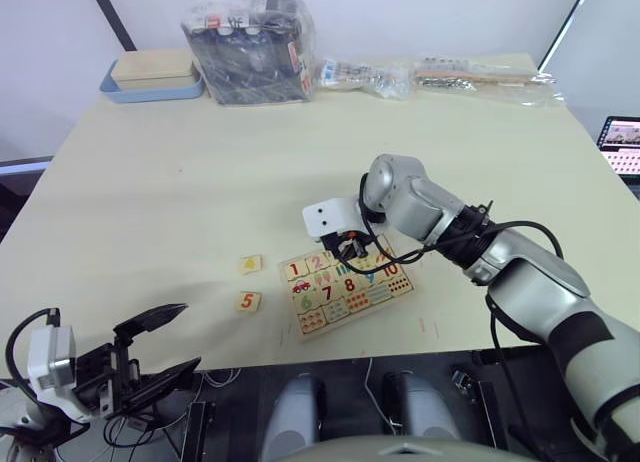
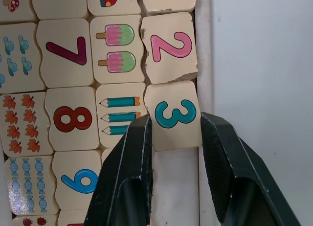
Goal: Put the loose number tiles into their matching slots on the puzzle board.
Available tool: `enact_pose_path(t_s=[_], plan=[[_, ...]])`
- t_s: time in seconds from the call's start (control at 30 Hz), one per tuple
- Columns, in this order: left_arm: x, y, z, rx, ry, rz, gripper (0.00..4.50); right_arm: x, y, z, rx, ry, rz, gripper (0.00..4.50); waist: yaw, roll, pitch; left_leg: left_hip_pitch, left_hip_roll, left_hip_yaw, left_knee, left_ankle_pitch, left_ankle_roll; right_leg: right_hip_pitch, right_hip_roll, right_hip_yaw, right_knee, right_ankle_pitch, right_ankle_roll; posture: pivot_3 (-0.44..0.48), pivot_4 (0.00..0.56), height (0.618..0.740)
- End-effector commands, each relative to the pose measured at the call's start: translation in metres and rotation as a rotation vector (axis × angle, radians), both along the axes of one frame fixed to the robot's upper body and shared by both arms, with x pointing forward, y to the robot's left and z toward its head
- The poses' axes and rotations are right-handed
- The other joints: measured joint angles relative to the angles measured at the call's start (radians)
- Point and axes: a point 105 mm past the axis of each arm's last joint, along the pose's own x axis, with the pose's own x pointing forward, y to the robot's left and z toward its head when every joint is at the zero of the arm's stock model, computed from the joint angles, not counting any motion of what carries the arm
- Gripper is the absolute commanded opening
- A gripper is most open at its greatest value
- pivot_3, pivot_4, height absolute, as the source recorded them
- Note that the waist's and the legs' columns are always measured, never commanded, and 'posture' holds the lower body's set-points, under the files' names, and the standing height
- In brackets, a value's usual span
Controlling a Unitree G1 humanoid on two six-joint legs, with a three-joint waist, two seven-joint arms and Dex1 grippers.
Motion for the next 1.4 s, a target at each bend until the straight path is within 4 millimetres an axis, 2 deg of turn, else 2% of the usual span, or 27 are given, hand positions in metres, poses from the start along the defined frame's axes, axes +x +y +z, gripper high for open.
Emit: enact_pose_path(t_s=[0.03, 1.4], plan=[[-0.0025, -0.0006, 0.0015, 0.003, -0.017, -0.011, 4.5, -0.0014, 0.0029, 0.0056, 0.031, 0.002, 0.01, 0.9, 0.0, 0.0, 0.0, 0.0, 0.0, 0.0, 0.0, 0.0, 0.0, 0.0, 0.0, 0.0, 0.0, 0.0, 0.0, 0.0, 0.15, 0.74], [0.0011, -0.0039, 0.0006, 0.002, -0.023, -0.013, 4.5, 0.0033, 0.0009, 0.0076, 0.01, -0.018, 0.003, 0.9, -0.012, 0.0, 0.0, 0.0, 0.0, 0.0, 0.0, 0.0, 0.0, 0.0, -0.001, 0.0, 0.0, 0.0, 0.0, 0.0, 0.15, 0.74]])
